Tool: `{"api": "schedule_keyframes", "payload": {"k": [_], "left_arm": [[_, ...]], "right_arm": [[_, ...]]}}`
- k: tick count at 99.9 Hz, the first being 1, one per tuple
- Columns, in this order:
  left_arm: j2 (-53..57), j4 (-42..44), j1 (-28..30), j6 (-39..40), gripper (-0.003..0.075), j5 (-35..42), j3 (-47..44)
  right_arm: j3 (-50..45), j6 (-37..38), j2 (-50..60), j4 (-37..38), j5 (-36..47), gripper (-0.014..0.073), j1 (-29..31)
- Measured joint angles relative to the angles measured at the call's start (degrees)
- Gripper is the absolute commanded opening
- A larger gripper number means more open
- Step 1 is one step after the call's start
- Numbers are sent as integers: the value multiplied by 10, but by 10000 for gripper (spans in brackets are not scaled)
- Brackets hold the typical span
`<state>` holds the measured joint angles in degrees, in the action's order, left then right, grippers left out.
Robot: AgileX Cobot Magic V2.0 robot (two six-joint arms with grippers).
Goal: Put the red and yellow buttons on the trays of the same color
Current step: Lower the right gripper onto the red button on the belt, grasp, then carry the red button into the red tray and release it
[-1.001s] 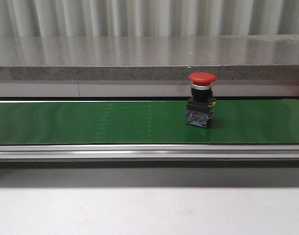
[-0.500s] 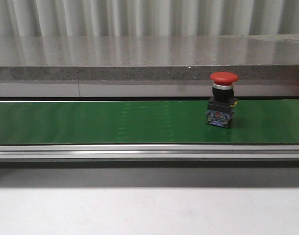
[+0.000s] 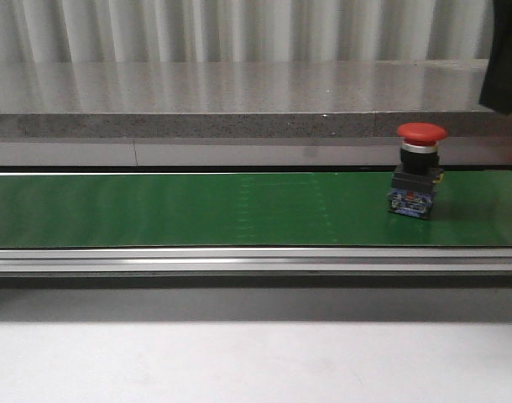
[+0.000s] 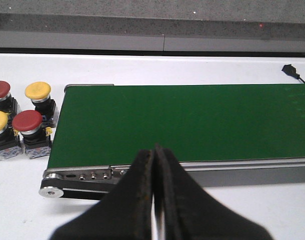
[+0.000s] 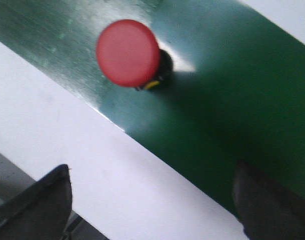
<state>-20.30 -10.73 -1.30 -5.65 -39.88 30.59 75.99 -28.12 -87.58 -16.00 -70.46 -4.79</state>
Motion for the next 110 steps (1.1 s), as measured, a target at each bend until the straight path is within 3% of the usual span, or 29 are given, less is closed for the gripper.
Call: {"api": "schedule_keyframes", "payload": {"k": [38,45,62,71,92,110], "left_arm": [[0,0,0,0,-20,0,0],[0,0,0,0,-20,0,0],[0,0,0,0,-20,0,0],[0,0,0,0,-20,0,0],[0,0,0,0,-20,0,0],[0,0,0,0,-20,0,0]], "right_arm": [[0,-65,-79,-40,74,636,-1],[0,-69,-88,-41,87,566,-1],[0,-70,-97,-34,99,191,-1],[1,-71,-97,-25,99,77,-1],[4,-68,-96,-17,99,48,4],[4,-18,-82,-19,115,48,41]]}}
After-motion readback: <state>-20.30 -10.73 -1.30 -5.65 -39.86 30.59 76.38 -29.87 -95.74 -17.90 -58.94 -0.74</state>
